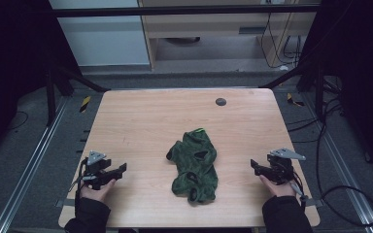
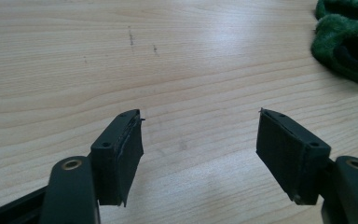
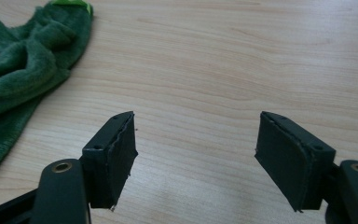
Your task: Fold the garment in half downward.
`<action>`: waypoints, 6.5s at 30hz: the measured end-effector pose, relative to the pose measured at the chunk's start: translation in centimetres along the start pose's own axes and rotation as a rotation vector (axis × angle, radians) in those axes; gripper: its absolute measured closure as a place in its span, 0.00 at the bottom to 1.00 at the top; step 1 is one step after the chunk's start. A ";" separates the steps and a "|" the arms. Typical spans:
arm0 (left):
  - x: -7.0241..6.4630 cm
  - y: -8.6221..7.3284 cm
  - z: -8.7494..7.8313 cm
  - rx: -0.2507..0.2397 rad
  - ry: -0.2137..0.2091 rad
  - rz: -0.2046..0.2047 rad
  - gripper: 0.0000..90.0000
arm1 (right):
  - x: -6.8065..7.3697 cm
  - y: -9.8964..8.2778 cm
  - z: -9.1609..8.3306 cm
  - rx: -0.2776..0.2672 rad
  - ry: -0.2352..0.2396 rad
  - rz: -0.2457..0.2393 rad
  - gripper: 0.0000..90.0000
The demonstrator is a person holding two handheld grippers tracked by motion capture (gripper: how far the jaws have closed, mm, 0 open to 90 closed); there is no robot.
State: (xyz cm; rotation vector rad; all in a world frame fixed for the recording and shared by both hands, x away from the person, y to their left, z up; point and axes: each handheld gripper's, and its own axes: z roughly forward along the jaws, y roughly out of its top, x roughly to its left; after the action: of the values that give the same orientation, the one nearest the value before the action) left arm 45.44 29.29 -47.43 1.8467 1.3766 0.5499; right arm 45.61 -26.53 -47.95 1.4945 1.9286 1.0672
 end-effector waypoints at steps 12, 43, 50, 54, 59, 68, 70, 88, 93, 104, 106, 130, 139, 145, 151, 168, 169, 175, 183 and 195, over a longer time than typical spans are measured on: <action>-1.3 0.7 0.3 -0.011 -0.055 0.037 0.40 | 1.0 0.7 -0.5 -0.012 0.107 -0.009 0.38; -3.8 6.4 2.2 -0.062 -0.098 0.133 0.42 | 4.2 6.3 0.2 -0.057 0.218 -0.088 0.49; -5.3 7.3 3.3 -0.057 -0.126 0.162 0.41 | 5.7 7.5 1.2 -0.047 0.227 -0.122 0.51; -5.9 7.7 3.7 -0.053 -0.132 0.171 0.41 | 6.2 7.7 1.7 -0.033 0.242 -0.121 0.53; -6.6 8.3 4.4 -0.049 -0.134 0.182 0.42 | 6.6 8.1 2.5 -0.027 0.248 -0.124 0.55; -8.0 9.0 6.3 -0.022 -0.146 0.209 0.44 | 7.2 8.7 4.4 -0.011 0.251 -0.110 0.58; -8.4 9.1 6.8 -0.013 -0.152 0.215 0.45 | 7.5 8.9 5.1 -0.003 0.250 -0.118 0.58; -9.9 9.3 10.0 0.028 -0.198 0.217 0.51 | 8.2 8.8 7.8 0.036 0.243 -0.120 0.61; -10.2 9.7 10.5 0.040 -0.199 0.231 0.51 | 8.3 8.6 8.7 0.053 0.242 -0.115 0.61; -11.4 9.6 12.8 0.084 -0.210 0.255 0.51 | 8.9 8.4 10.3 0.084 0.248 -0.114 0.62; -11.6 9.6 13.3 0.094 -0.214 0.261 0.51 | 9.1 8.3 10.7 0.092 0.252 -0.109 0.62; -12.1 9.0 15.6 0.196 -0.260 0.229 0.74 | 9.3 7.1 12.9 0.216 0.277 -0.115 0.74; -12.7 9.1 15.5 0.220 -0.249 0.250 0.89 | 9.5 7.1 13.1 0.234 0.273 -0.124 0.85; -12.8 9.2 15.4 0.225 -0.250 0.247 0.92 | 9.9 7.4 13.2 0.259 0.261 -0.131 0.92; -12.8 9.3 15.3 0.230 -0.249 0.254 0.92 | 9.9 7.5 13.3 0.262 0.262 -0.124 0.94; -13.4 11.0 13.0 0.174 -0.265 0.286 0.93 | 10.3 8.9 11.7 0.195 0.287 -0.156 0.96; -13.4 11.2 12.7 0.169 -0.264 0.292 0.93 | 10.3 9.0 11.5 0.187 0.289 -0.158 0.96; -13.7 11.6 11.2 0.134 -0.267 0.306 0.93 | 10.6 9.6 10.4 0.150 0.304 -0.167 0.96; -14.4 11.7 9.5 0.101 -0.269 0.345 0.93 | 10.6 10.1 8.4 0.105 0.325 -0.184 0.95; -14.9 11.4 6.6 0.066 -0.301 0.356 0.93 | 11.4 9.8 5.6 0.049 0.379 -0.212 0.96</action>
State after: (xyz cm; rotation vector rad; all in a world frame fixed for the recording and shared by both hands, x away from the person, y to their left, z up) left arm 52.26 11.69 -41.25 2.1441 0.8834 0.3829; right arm 52.24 -13.00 -42.30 1.1369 2.3238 1.2826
